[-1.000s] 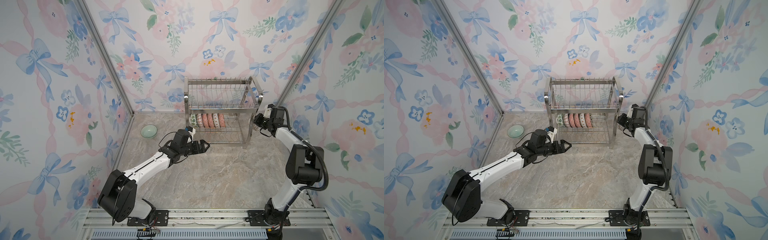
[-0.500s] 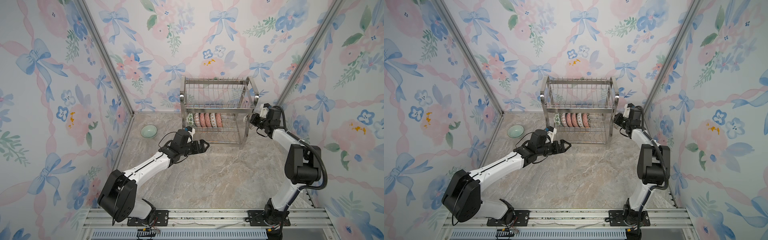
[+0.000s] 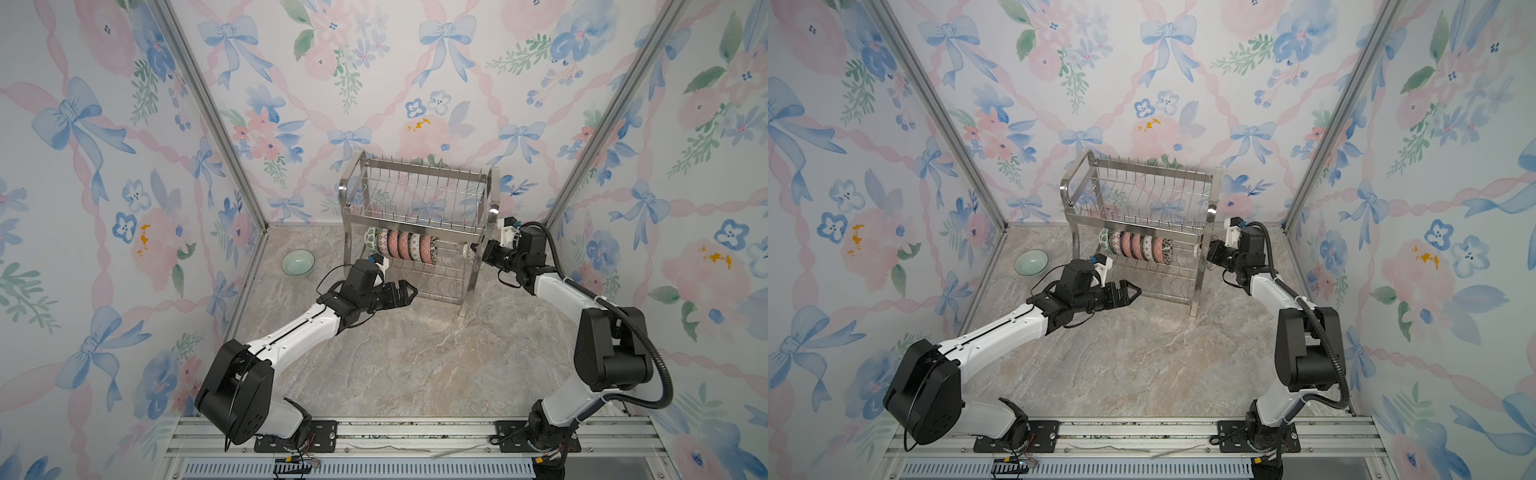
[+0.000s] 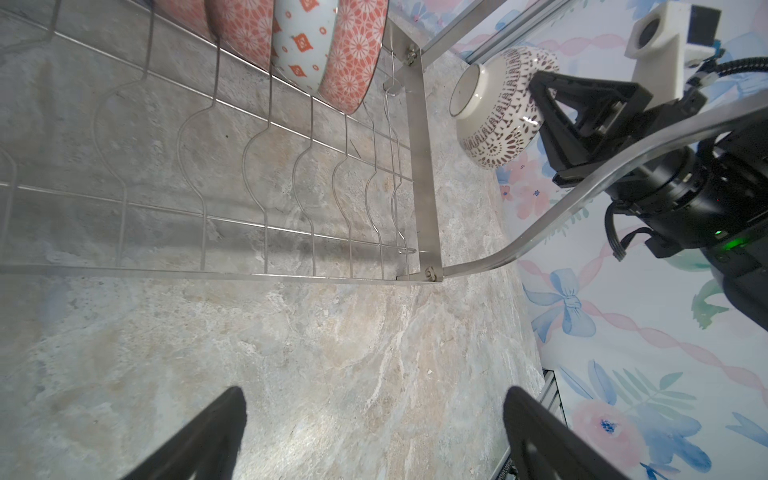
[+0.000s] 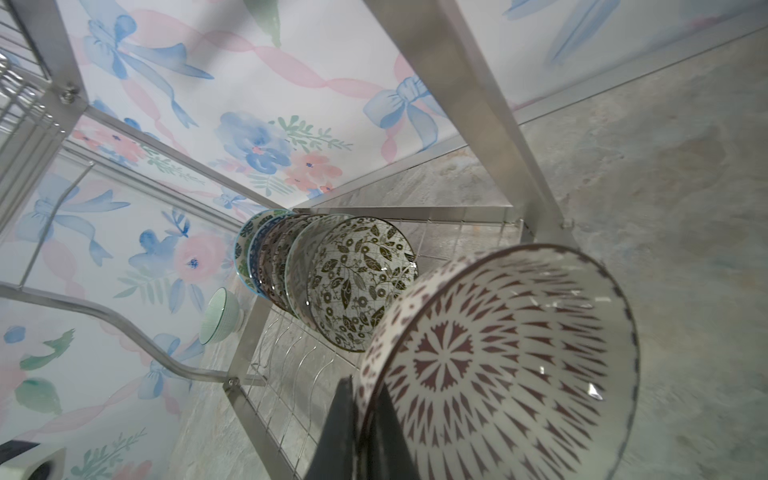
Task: Load the bowls into the dish rack
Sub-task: 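Lower the maroon-patterned bowl upright into the slot beside the row with the right gripper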
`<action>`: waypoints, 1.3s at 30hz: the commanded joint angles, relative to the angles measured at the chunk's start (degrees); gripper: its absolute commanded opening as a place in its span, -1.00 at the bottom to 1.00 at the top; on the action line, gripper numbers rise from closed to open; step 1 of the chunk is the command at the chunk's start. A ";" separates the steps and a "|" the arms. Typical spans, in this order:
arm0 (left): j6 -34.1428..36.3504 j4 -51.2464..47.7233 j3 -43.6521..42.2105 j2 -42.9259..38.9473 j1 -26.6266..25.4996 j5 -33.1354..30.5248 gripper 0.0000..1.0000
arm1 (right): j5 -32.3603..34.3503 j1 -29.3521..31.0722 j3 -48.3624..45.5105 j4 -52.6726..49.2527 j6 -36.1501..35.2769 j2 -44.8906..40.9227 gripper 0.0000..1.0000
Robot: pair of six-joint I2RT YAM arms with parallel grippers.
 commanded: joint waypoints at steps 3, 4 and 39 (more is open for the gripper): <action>1.26 -1.24 1.41 -0.12 0.46 -0.36 0.96 | -7.82 0.12 0.73 10.61 3.27 0.61 -1.00; 1.26 -1.30 1.41 -0.25 0.54 -0.44 0.96 | -8.38 0.12 0.88 11.29 3.60 1.13 -1.00; 2.15 -3.54 2.20 0.28 1.18 -1.06 0.96 | -12.45 1.92 4.58 45.95 26.89 21.10 -1.00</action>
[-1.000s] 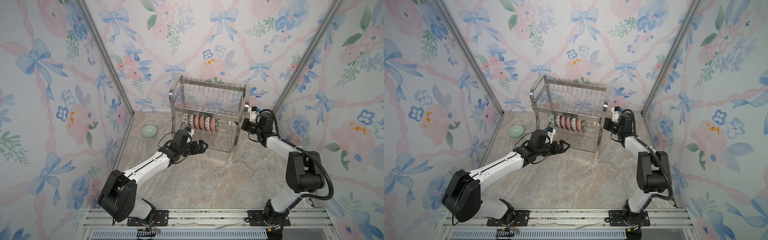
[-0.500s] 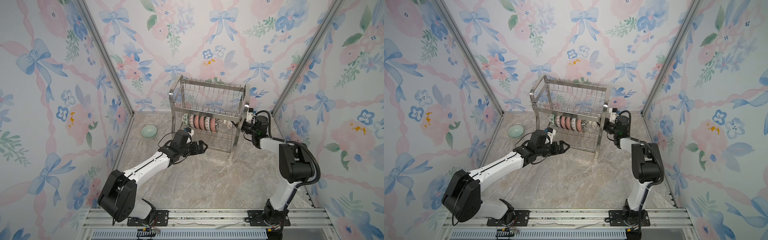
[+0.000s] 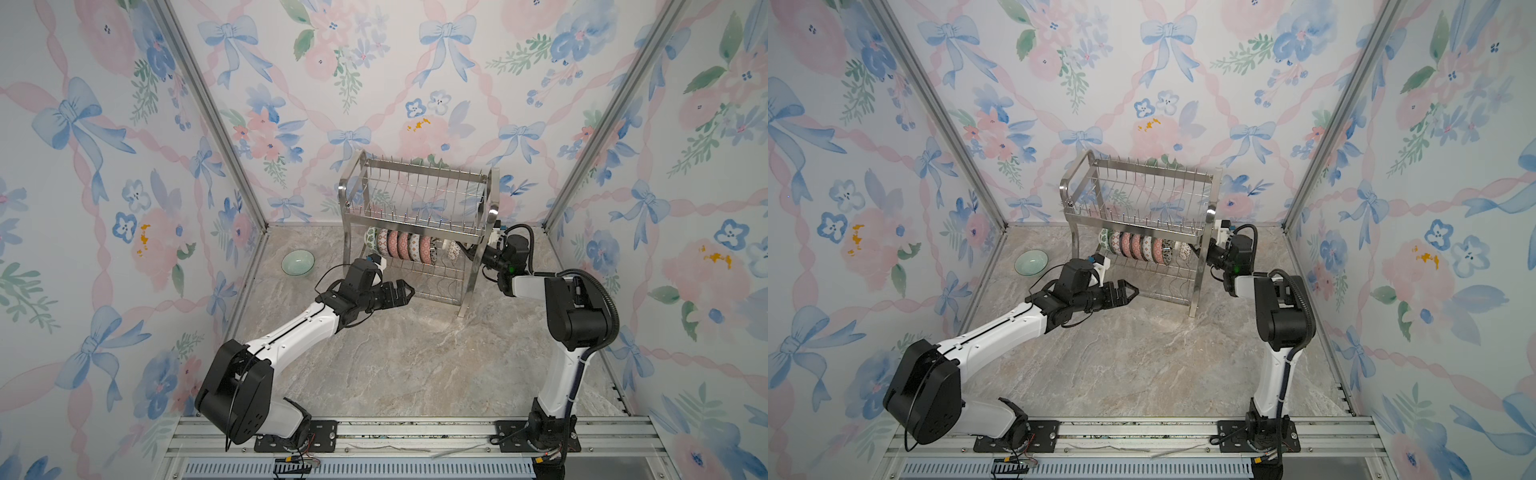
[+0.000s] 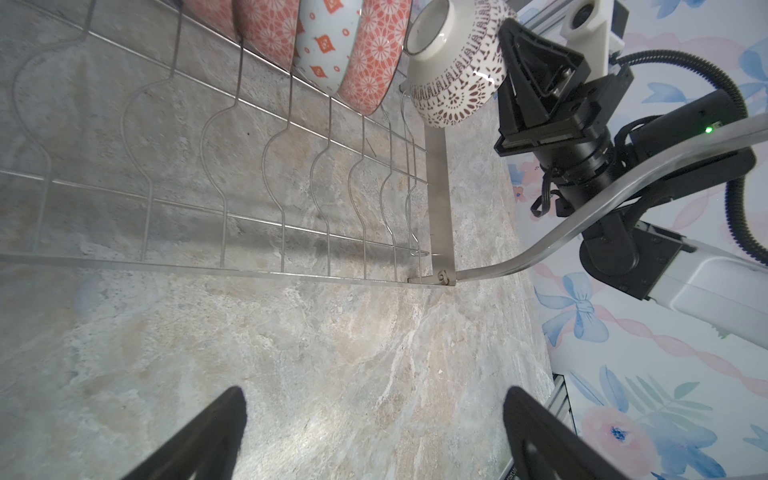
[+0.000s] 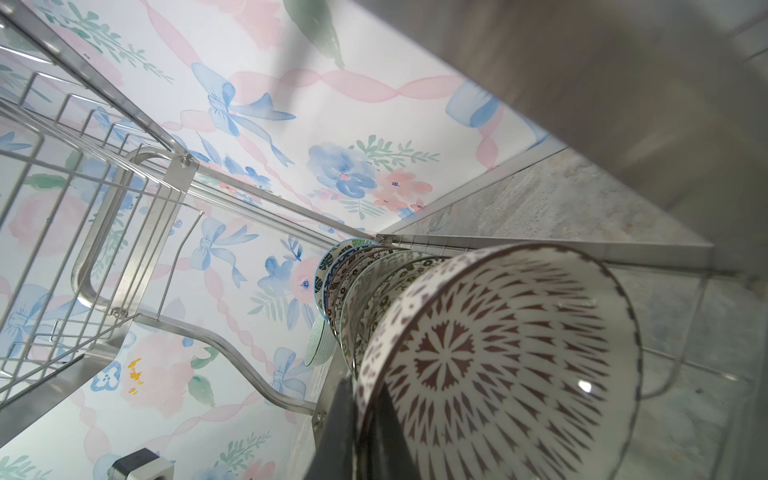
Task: Load the bowls into the dish rack
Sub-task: 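Lower the maroon-patterned bowl upright into the slot beside the row with the right gripper, then press the maroon-patterned bowl against the row of bowls with the right gripper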
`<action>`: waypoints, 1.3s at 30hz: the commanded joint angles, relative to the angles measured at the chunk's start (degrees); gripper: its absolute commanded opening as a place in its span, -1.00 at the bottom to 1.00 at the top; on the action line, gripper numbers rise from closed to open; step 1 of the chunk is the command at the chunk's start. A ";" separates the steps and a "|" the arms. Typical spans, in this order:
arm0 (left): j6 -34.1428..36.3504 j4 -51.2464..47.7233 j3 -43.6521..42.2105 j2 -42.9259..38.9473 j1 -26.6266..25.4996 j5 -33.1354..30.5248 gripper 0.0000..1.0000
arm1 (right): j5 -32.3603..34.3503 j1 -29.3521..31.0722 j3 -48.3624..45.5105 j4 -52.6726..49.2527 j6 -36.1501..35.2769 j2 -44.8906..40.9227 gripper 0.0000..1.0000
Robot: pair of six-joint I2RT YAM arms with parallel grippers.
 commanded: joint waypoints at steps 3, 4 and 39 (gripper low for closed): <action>1.72 -1.36 1.39 0.12 0.59 -0.41 0.96 | -1.41 1.42 3.86 7.70 1.50 2.21 -1.00; 1.73 -1.41 1.34 0.11 0.58 -0.41 0.96 | -1.33 1.59 4.18 8.09 1.99 2.77 -1.00; 1.41 -1.46 0.01 -1.00 1.18 -0.67 0.96 | -5.40 1.77 8.24 3.49 0.96 8.96 -1.00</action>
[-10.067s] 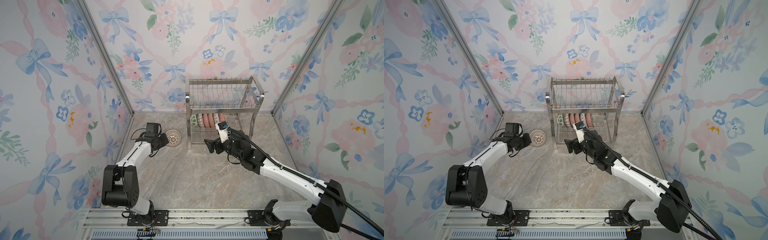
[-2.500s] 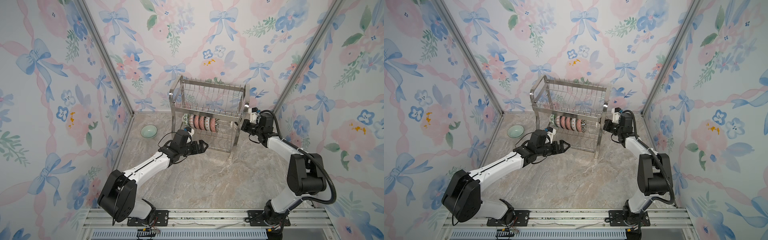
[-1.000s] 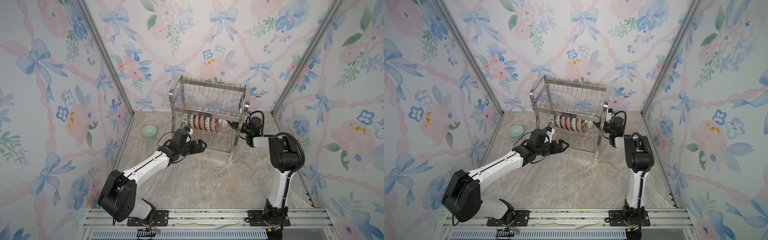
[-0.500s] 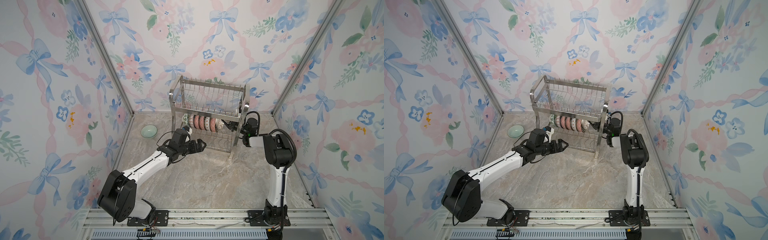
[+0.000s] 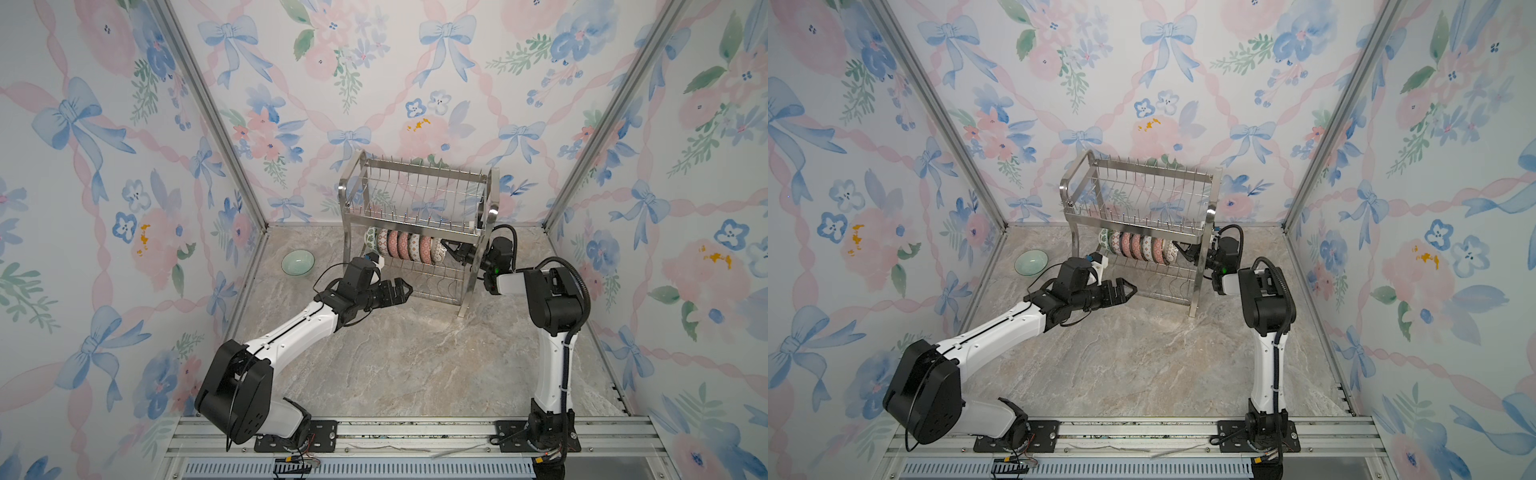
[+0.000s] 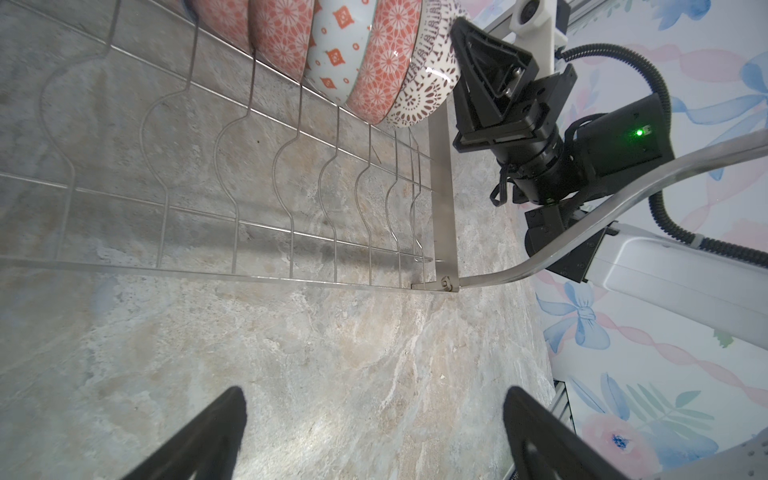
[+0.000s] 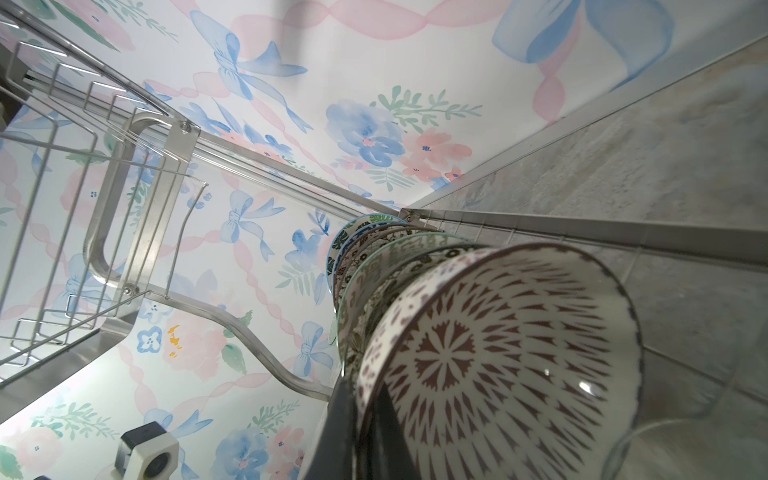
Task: Load the bowls into the dish rack
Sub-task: 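Press the maroon-patterned bowl against the row of bowls with the right gripper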
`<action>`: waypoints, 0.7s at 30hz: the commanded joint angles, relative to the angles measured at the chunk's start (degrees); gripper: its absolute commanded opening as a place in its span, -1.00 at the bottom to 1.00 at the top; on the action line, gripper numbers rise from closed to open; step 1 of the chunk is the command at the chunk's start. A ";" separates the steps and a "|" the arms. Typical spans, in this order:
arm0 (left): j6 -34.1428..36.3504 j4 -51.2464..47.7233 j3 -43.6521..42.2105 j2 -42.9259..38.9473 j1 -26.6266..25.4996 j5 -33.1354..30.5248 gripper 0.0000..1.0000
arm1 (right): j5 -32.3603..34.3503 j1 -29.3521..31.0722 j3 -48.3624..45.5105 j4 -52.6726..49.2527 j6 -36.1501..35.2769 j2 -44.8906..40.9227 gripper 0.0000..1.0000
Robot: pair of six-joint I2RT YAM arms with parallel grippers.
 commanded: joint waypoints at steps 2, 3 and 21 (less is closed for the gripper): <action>1.38 -1.20 0.01 -0.92 0.23 -0.69 0.96 | -0.01 -0.65 1.16 -7.63 -7.25 -3.13 -1.00; 1.42 -1.27 0.03 -0.92 0.24 -0.69 0.96 | -0.01 -0.63 1.24 -9.16 -8.29 -3.24 -1.00; 2.68 -1.11 1.18 -1.38 -0.07 -0.87 0.96 | 2.76 -0.29 3.98 -26.72 -20.88 -5.09 -0.96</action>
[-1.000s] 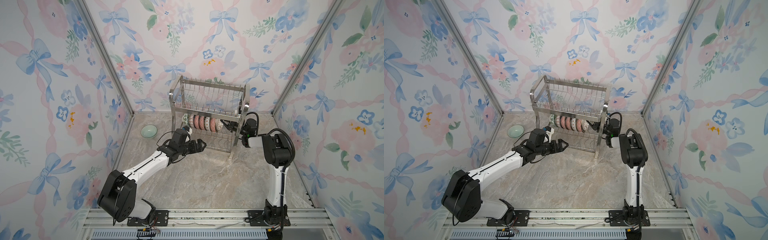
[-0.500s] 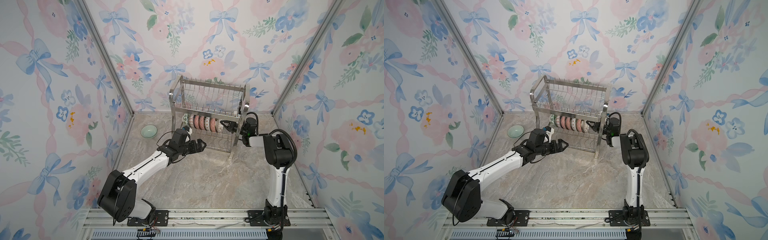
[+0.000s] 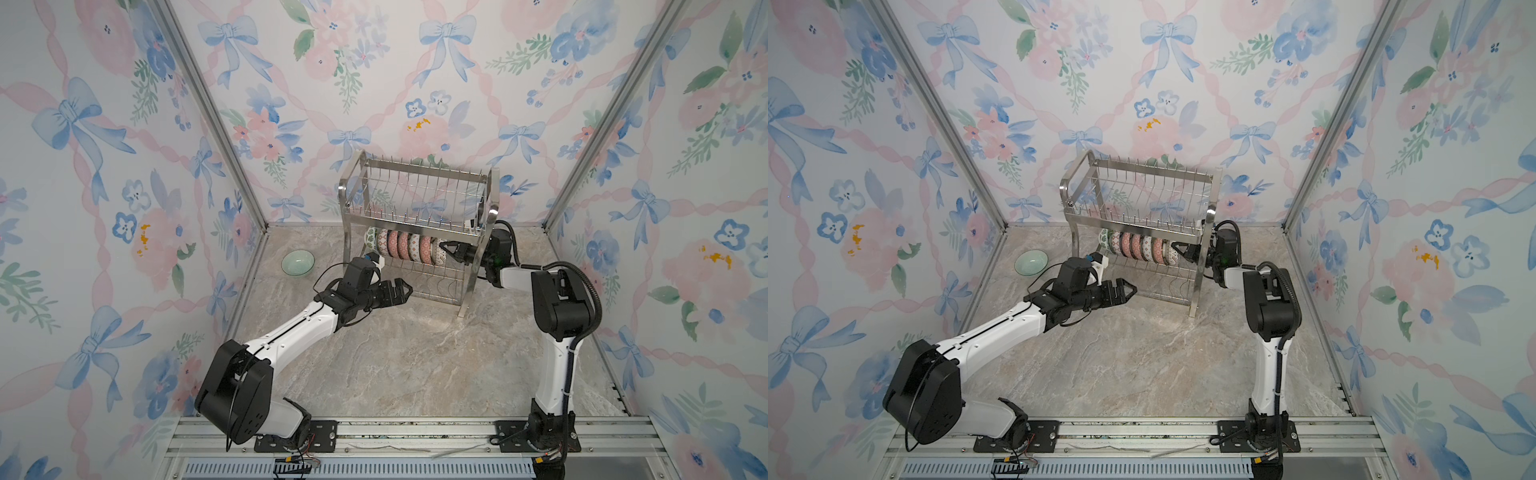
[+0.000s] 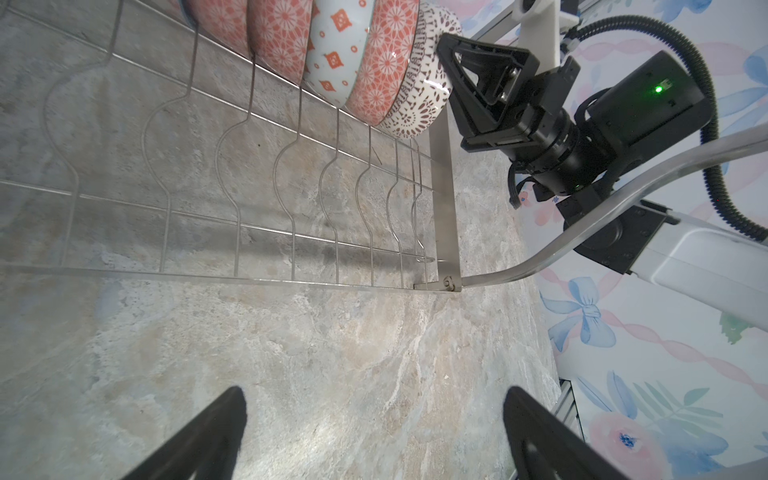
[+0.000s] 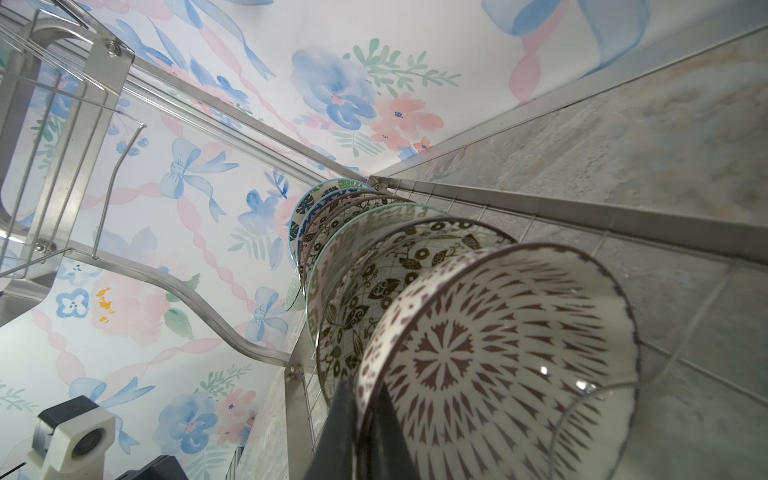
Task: Load the bowls into the dish rack
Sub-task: 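Press the maroon-patterned bowl against the row of bowls with the right gripper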
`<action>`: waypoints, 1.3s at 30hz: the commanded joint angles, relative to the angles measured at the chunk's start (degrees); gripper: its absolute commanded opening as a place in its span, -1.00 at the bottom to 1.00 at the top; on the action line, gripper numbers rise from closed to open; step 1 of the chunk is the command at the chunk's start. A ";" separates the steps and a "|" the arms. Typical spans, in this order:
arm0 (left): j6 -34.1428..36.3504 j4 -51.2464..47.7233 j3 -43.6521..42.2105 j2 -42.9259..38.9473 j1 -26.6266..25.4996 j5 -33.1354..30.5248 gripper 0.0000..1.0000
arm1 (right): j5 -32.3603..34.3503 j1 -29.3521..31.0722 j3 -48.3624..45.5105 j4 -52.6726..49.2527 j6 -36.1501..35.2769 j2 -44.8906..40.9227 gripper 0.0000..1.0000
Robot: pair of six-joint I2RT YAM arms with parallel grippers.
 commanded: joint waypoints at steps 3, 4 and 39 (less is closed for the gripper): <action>1.48 -1.14 1.26 -1.20 -0.02 -0.53 0.96 | 3.59 -0.42 1.33 -5.48 -2.95 -0.46 -0.93; 1.48 -1.13 1.18 -1.05 -0.07 -0.51 0.96 | 3.55 -0.43 1.54 -6.08 -3.22 -0.37 -0.92; 1.21 -1.27 1.00 -1.78 -0.44 -0.52 0.96 | 10.28 -0.49 -4.91 11.61 9.13 -0.62 -0.41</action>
